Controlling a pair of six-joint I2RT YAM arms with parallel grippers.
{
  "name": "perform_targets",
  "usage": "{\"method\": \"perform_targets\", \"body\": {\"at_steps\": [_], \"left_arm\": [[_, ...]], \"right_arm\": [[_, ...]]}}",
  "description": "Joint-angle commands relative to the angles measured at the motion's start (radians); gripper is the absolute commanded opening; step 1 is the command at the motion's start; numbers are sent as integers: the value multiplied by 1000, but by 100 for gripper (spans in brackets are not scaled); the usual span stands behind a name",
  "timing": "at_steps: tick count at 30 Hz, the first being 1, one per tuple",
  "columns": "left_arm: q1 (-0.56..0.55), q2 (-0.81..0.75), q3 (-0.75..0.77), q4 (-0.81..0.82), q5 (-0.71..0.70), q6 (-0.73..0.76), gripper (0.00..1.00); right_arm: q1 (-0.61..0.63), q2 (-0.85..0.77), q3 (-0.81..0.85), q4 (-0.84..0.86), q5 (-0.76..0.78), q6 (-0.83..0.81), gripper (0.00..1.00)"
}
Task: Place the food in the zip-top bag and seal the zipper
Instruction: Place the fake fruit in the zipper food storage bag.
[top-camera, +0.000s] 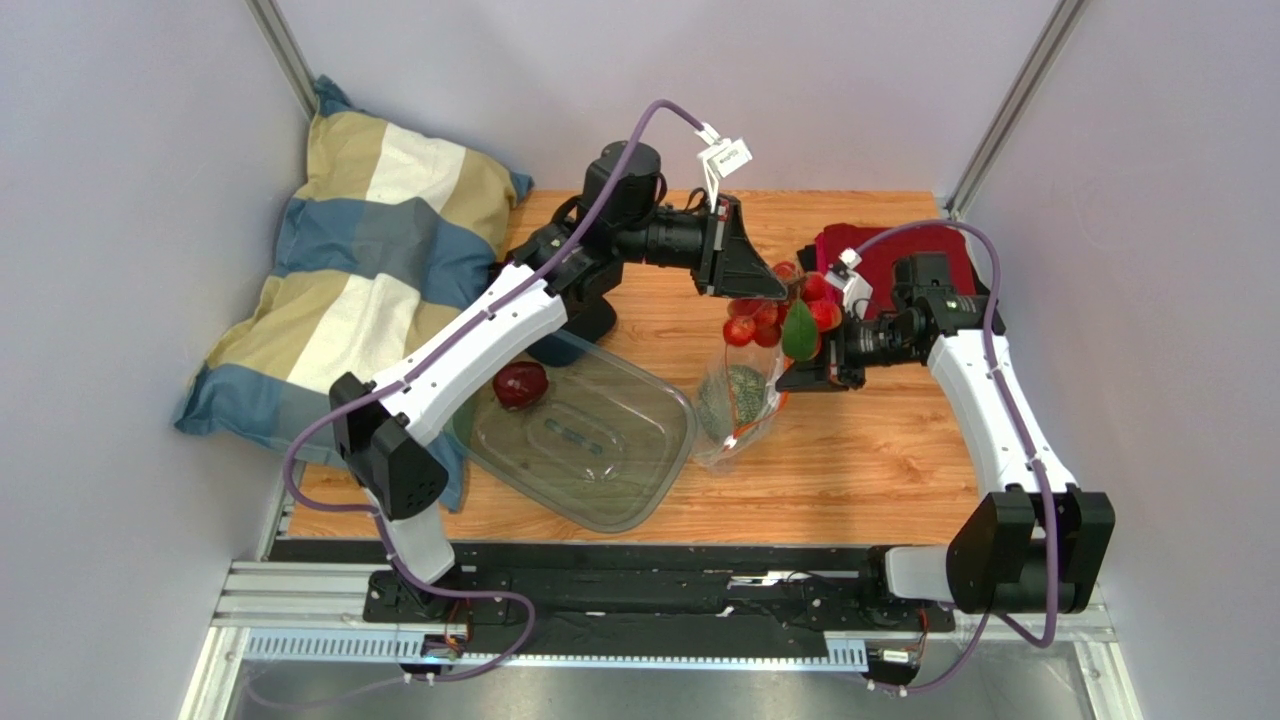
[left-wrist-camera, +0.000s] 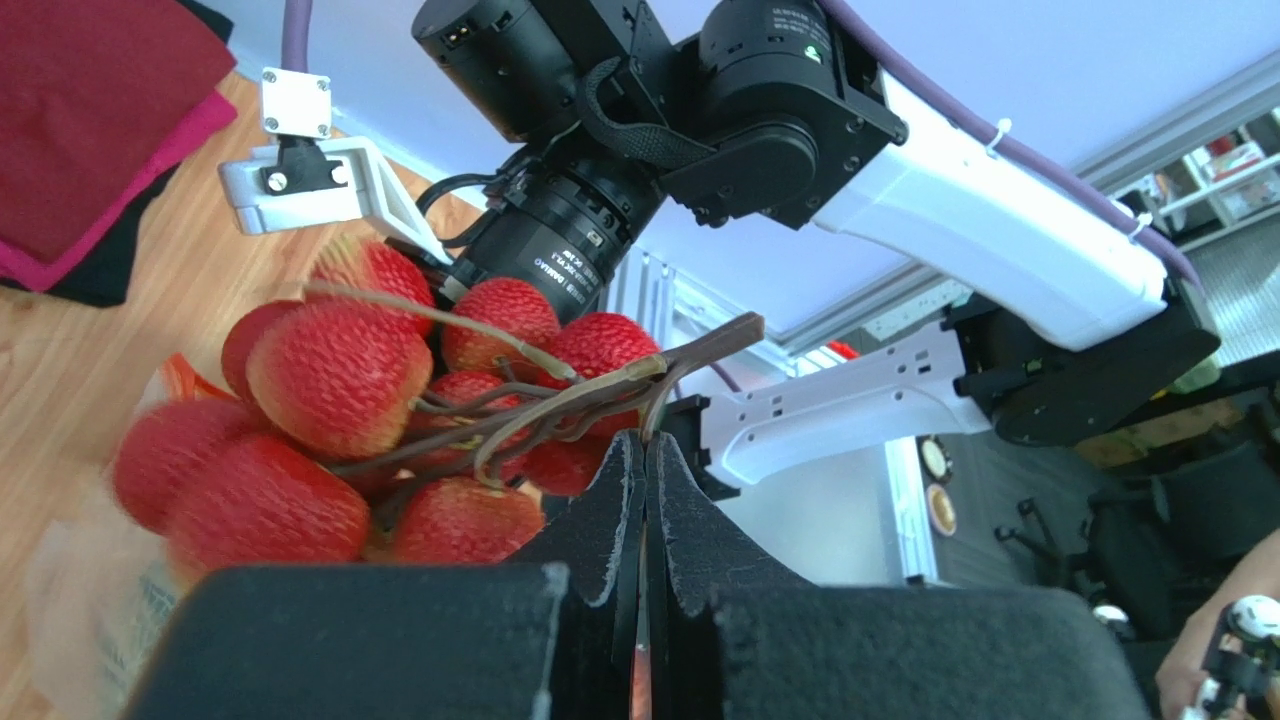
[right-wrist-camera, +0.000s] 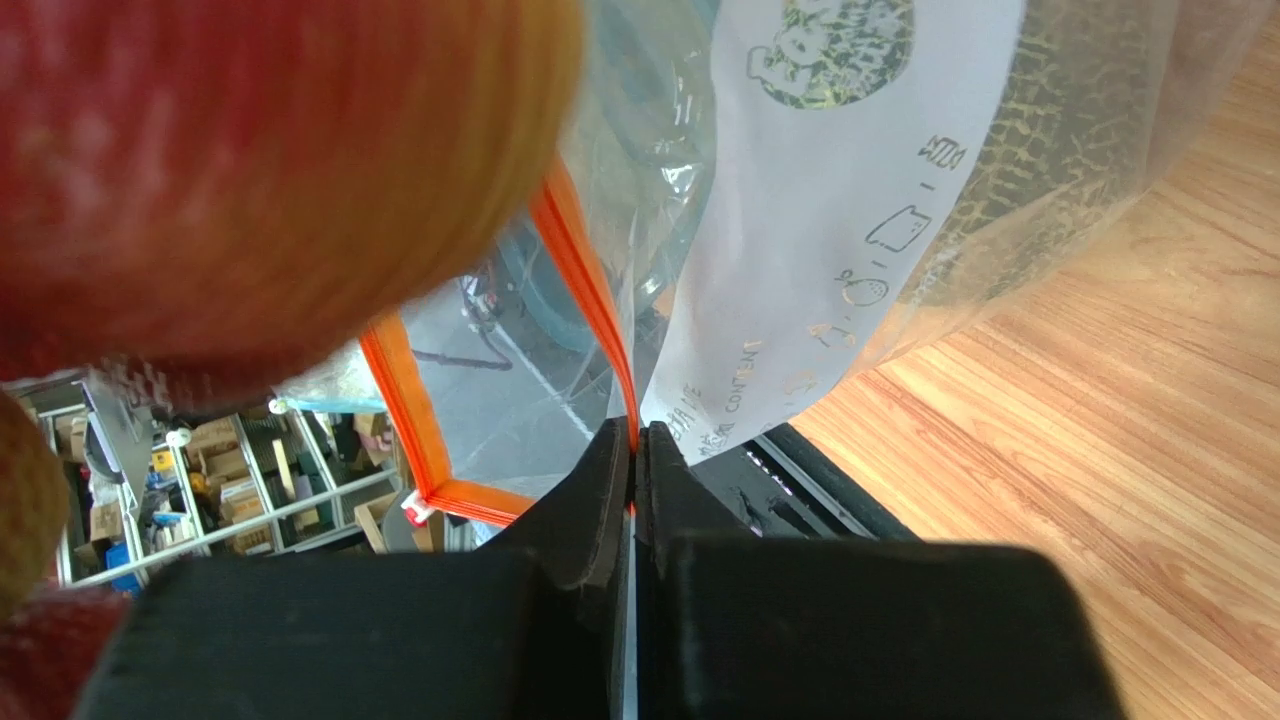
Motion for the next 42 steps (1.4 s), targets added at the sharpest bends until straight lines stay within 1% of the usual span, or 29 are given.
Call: {"method": "perform_targets", "body": {"at_steps": [1,2,7,10,11,13,14,15,18,23,26,30,34,38,42], "left_arm": [[-2,-2,19,82,-12,-81,0],[-2,4,16,60,-18,-78,0],[-2,-14,-20,44,-41,-59,0],[-2,-25,-21,-49,-84,2,0],[-2,-27,-21,-118,-104,29,0],[-2,-33,-21,-190,-188,100,0],[-1,-34,-21,-254,-219,120,0],[2,-33,-18,-279,-271,135,0],[5,-31,5,-364,-363,183,0],[-10,1,63,-442,-420,235,0],[-48,33,110,-493,-428,276,0],[-88,50,89,-485,-391,304,0],[-110,35,52,-412,-380,349,0],[-151,-5,28,-355,-453,418,0],[-171,16,61,-399,-509,456,0]], "right_arm": [[2,-26,57,13,-25,0,0],[3,-26,60,7,-22,-4,0],[0,-35,80,-12,-10,-14,0],[0,-43,92,-15,-6,-15,0],[0,-46,96,-18,-7,-15,0],[0,-49,106,-25,-7,-23,0],[0,-52,107,-31,-7,-26,0],[0,-52,109,-35,-4,-29,0],[0,-58,106,-39,2,-38,0],[0,-52,103,-39,7,-43,0],[0,-46,110,-29,-1,-29,0],[0,-34,112,-15,-16,-11,0],[0,-24,98,7,-24,9,0],[0,-14,98,14,-29,14,0],[-1,-10,98,18,-38,17,0]]}}
